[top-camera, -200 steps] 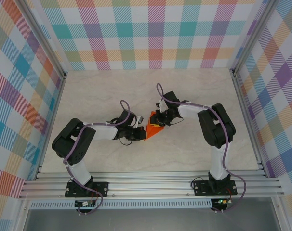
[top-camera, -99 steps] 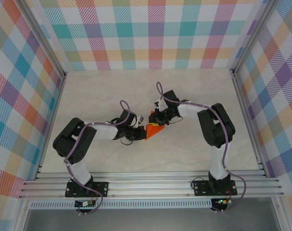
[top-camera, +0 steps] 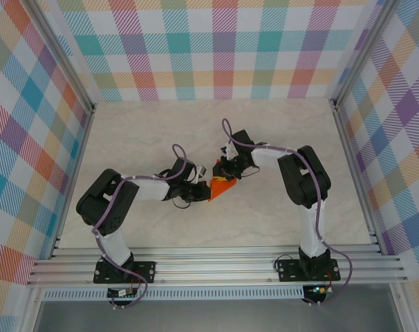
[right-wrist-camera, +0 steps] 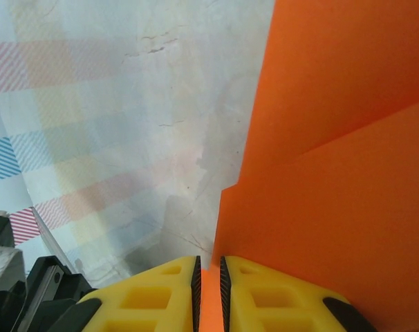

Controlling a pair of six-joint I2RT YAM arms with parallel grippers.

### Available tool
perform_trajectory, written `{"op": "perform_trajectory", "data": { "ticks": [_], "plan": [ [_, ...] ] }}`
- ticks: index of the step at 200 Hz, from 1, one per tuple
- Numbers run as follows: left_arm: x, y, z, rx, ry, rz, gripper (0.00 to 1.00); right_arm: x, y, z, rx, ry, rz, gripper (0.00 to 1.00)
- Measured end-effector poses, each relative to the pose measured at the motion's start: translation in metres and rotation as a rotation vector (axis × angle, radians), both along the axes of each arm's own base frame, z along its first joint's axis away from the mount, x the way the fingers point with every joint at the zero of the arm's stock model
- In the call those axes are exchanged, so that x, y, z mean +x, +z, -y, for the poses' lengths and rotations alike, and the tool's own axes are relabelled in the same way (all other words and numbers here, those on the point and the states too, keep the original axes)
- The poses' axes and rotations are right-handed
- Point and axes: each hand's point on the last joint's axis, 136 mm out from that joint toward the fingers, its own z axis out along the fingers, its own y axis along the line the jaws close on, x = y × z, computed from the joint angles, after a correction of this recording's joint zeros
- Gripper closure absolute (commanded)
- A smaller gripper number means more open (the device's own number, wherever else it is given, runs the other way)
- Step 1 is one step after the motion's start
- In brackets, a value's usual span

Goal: Fold a paper plane with a square sheet of paper (pick it up from the middle)

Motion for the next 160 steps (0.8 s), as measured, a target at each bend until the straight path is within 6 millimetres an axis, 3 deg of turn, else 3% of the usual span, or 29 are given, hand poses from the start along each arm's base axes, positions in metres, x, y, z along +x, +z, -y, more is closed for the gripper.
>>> {"op": "perform_trajectory", "data": {
  "ticks": [62,92,126,160],
  "plan": [
    [-0.002,0.008,-0.007,0.010,0.028,0.020,0.70,0.001,-0.004,-0.001,-0.004,0.001,-0.008,0.83],
    [-0.005,0.022,-0.020,0.026,0.087,0.054,0.70,0.002,-0.004,-0.001,-0.006,0.003,-0.010,0.83],
    [0.006,0.047,-0.027,0.019,0.166,0.117,0.74,0.001,-0.006,-0.001,-0.009,0.012,-0.007,0.83],
    [0.009,0.050,-0.028,0.013,0.190,0.115,0.81,0.001,-0.006,-0.001,-0.009,0.017,-0.004,0.83]
  ]
}}
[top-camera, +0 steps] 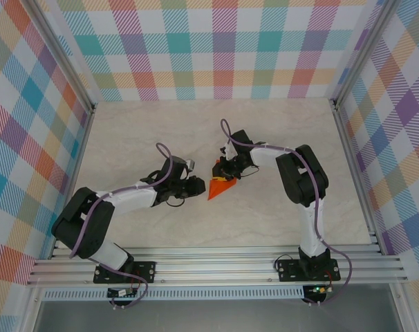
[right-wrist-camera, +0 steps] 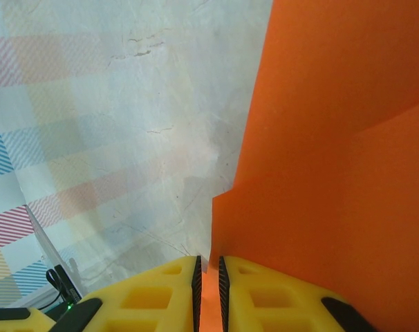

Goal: Fold a paper plane with a square sheet of paper (pick it up from the middle)

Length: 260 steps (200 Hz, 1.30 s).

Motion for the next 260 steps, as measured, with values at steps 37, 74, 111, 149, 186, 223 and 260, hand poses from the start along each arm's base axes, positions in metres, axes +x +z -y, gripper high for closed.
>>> {"op": "perform_trajectory", "data": {
  "ticks": [37,74,111,149,186,223,260],
  "plan": [
    [0.002,0.003,0.015,-0.048,-0.048,-0.026,0.84,0.000,0.000,0.000,-0.001,0.002,0.000,0.83],
    [0.003,-0.009,0.031,-0.080,-0.105,-0.087,0.84,0.000,-0.001,0.000,-0.001,0.005,0.002,0.83],
    [0.005,-0.027,0.041,-0.090,-0.143,-0.134,0.84,0.000,-0.001,0.000,-0.002,0.005,0.002,0.83],
    [0.002,-0.040,0.042,-0.078,-0.161,-0.160,0.84,-0.001,-0.001,0.000,-0.002,0.005,0.002,0.83],
    [-0.004,-0.046,0.038,-0.066,-0.167,-0.168,0.85,-0.001,-0.001,0.001,-0.003,0.010,0.005,0.83],
    [-0.008,-0.049,0.033,-0.049,-0.173,-0.146,0.86,-0.001,-0.001,0.001,-0.003,0.014,0.008,0.83],
    [-0.017,-0.050,0.020,0.000,-0.165,-0.149,0.86,-0.001,-0.001,0.001,-0.003,0.015,0.009,0.83]
  ]
}}
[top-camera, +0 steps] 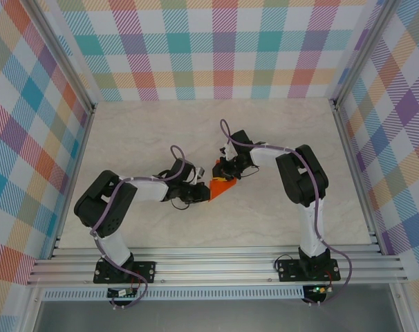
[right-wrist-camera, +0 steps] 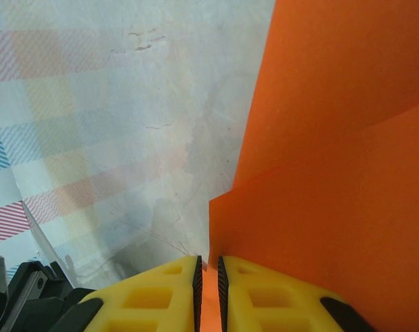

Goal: Fold a paper plane with a square sheet of paper (pick it up from the middle)

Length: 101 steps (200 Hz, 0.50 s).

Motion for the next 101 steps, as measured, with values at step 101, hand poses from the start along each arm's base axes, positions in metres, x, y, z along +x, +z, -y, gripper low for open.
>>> {"op": "perform_trajectory", "data": {
  "ticks": [101],
  "plan": [
    [0.006,0.048,0.009,-0.054,-0.010,0.050,0.83,0.000,0.000,0.000,0.000,0.000,0.000,0.83]
  ]
}}
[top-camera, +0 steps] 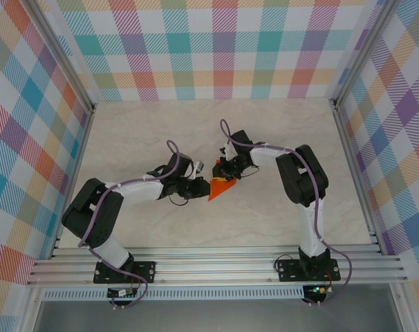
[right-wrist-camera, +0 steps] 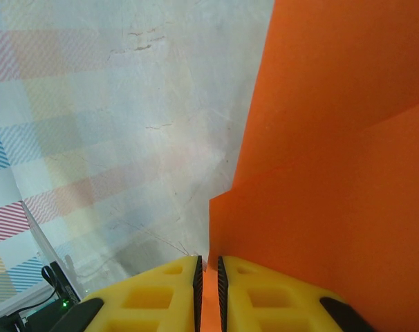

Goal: Fold a paper plane with a square sheet of paper (pick it up from the middle)

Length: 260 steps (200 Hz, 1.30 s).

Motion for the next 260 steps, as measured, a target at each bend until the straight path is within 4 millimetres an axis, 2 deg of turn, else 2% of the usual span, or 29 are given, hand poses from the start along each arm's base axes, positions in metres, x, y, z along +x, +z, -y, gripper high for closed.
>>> {"op": "perform_trajectory", "data": {
  "ticks": [14,26,70,109,215,235,260],
  "plan": [
    [0.010,0.008,0.012,-0.030,-0.015,0.021,0.83,0.000,0.000,0.000,0.000,0.000,0.000,0.83],
    [0.016,0.008,0.018,-0.046,-0.026,0.025,0.83,0.000,0.000,0.000,0.000,0.000,0.000,0.83],
    [0.011,-0.031,0.017,0.001,-0.032,-0.064,0.83,0.000,0.000,0.000,0.000,0.000,0.000,0.83],
    [-0.004,-0.049,0.007,0.037,-0.047,-0.100,0.83,0.000,-0.001,0.000,-0.001,0.001,-0.002,0.83],
    [-0.040,-0.047,-0.025,0.148,-0.078,-0.131,0.83,0.000,-0.001,0.000,-0.003,0.001,-0.005,0.83],
    [-0.041,-0.036,-0.026,0.142,-0.073,-0.117,0.83,0.000,-0.001,0.000,-0.003,0.001,-0.005,0.83],
    [-0.025,-0.012,-0.017,0.106,-0.055,-0.061,0.83,0.000,-0.001,0.000,-0.003,0.001,-0.005,0.82]
  ]
}}
